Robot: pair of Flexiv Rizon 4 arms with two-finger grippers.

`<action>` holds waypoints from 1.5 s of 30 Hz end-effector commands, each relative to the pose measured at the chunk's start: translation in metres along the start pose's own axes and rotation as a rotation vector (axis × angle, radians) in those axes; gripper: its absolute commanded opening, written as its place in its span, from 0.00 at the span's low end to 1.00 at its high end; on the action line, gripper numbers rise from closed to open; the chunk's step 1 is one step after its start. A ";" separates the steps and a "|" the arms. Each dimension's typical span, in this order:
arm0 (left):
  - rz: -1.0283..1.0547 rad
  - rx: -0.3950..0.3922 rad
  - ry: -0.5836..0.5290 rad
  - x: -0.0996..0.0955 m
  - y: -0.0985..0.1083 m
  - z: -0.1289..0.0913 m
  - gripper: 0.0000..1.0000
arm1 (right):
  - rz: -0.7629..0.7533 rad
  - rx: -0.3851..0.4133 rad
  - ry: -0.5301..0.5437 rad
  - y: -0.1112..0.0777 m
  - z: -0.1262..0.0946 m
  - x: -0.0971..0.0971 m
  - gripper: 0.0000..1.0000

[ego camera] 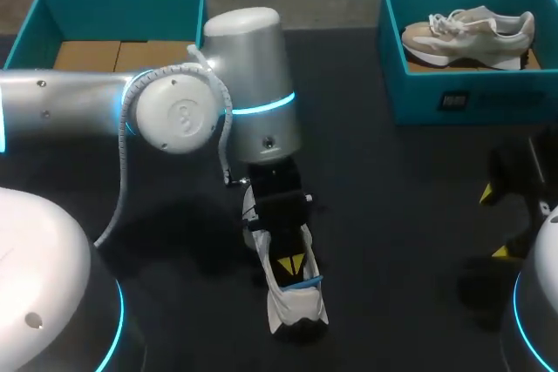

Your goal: Take the shoe out of the shoebox, open the shoe tongue, remove and reinsert the insole, then place the shoe into the shoebox

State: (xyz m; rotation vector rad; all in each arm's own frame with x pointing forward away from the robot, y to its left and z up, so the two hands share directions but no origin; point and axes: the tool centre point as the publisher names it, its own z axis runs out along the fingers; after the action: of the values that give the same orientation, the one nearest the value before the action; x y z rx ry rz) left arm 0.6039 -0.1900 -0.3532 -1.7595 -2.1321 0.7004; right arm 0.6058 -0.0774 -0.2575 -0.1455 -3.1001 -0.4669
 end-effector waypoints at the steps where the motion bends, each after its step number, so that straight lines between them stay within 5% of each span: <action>1: -0.004 0.035 -0.004 0.001 -0.001 -0.004 0.00 | 0.001 0.001 -0.002 0.000 0.001 0.001 1.00; 21: 0.074 0.028 -0.022 -0.003 -0.043 -0.020 0.00 | 0.001 0.001 -0.002 0.000 0.001 0.001 1.00; 33: 0.138 -0.080 0.006 -0.006 -0.062 -0.016 0.00 | 0.001 0.001 -0.002 0.000 0.001 0.001 1.00; 39: 0.090 -0.169 0.045 -0.009 -0.048 0.006 0.00 | 0.001 0.001 -0.002 0.000 0.001 0.001 1.00; 45: 0.063 -0.144 0.058 -0.008 -0.035 0.011 0.00 | 0.001 0.001 -0.002 0.000 0.001 0.001 1.00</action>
State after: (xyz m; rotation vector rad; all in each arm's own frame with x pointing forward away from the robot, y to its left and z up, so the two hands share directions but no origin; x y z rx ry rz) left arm 0.5671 -0.1977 -0.3327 -1.9128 -2.1568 0.5110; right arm 0.6060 -0.0774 -0.2581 -0.1451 -3.0998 -0.4685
